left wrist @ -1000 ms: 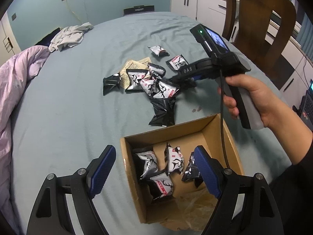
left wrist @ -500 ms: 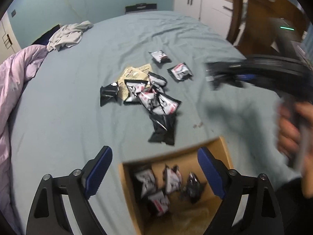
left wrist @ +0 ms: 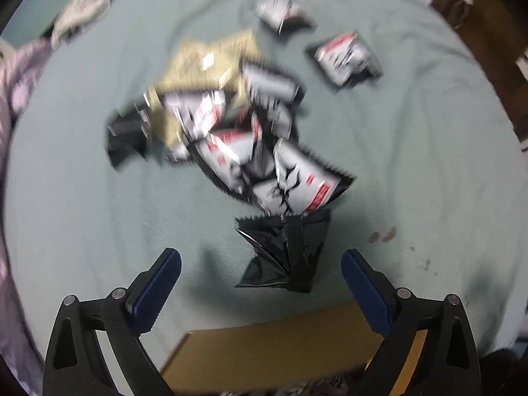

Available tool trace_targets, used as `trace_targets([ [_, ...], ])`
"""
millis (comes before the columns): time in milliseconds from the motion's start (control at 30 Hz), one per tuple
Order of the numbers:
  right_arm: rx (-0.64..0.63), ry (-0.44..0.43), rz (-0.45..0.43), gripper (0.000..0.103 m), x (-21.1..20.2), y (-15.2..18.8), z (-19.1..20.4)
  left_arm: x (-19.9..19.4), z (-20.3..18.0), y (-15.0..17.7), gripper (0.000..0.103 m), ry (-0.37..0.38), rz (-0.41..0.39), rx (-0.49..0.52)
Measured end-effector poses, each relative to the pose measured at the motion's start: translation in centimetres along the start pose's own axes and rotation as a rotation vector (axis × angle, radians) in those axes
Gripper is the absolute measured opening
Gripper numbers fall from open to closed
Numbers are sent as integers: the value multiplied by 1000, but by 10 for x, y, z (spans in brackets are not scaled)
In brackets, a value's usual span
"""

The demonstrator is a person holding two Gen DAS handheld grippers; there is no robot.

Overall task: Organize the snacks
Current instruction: 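Lower the black packet into the box and open the left gripper while the right gripper holds its packet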

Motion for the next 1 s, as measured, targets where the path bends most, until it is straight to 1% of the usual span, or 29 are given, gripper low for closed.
trace_targets([
  [67, -1, 28, -14, 28, -5, 3, -3, 16, 1, 1, 99, 1, 39, -23],
  [100, -1, 37, -12, 28, -3, 2, -2, 22, 2, 1, 95, -10, 49, -26],
  [133, 2, 41, -8, 28, 0, 2, -1, 27, 3, 2, 94, -19, 58, -29],
  [167, 6, 42, 1, 28, 6, 2, 1, 29, 4, 4, 94, -15, 48, -35],
  [233, 4, 48, 35, 28, 19, 5, 1, 26, 3, 6, 90, -11, 22, -44],
  [267, 1, 55, 50, 28, 23, 4, 2, 24, 2, 6, 78, -8, 13, -38],
  [300, -2, 62, 67, 28, 25, 3, 2, 19, -1, 8, 56, -5, -10, -23],
  [333, -4, 68, 80, 28, 28, 3, 2, 16, -3, 9, 43, -4, -23, -12],
  [367, -10, 76, 94, 28, 31, 3, 3, 11, -5, 9, 35, -10, -31, -3],
  [433, -27, 97, 115, 28, 38, 2, 7, 5, -6, 11, 30, -11, -25, -4],
  [467, -34, 105, 118, 28, 38, 0, 9, 1, -5, 12, 25, -1, -26, -13],
  [533, -51, 118, 119, 28, 40, -2, 14, -15, 1, 13, 24, 17, -55, -43],
  [633, -78, 137, 107, 28, 37, -5, 22, -46, 13, 18, 23, 72, -111, -94],
  [700, -90, 144, 100, 28, 36, -5, 25, -73, 21, 24, 23, 98, -157, -110],
  [800, -106, 161, 95, 28, 34, -4, 30, -115, 35, 47, 23, 124, -226, -110],
  [833, -113, 167, 98, 28, 34, -3, 31, -126, 38, 47, 23, 130, -244, -106],
  [933, -172, 213, 106, 28, 35, -1, 42, -161, 52, 72, 23, 142, -290, -84],
  [1000, -189, 221, 114, 28, 36, 2, 46, -175, 64, 88, 23, 154, -315, -69],
])
Point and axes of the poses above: each gripper's, at about its wrist camera, not at the fingertips, and x roughly the way its jaws point, z to its left, y to its underside, the point moved 2 cm from there along x, roughly the way its jaws point, and after that the axes turned 7 degrees about -x, right-handed, at the moved point
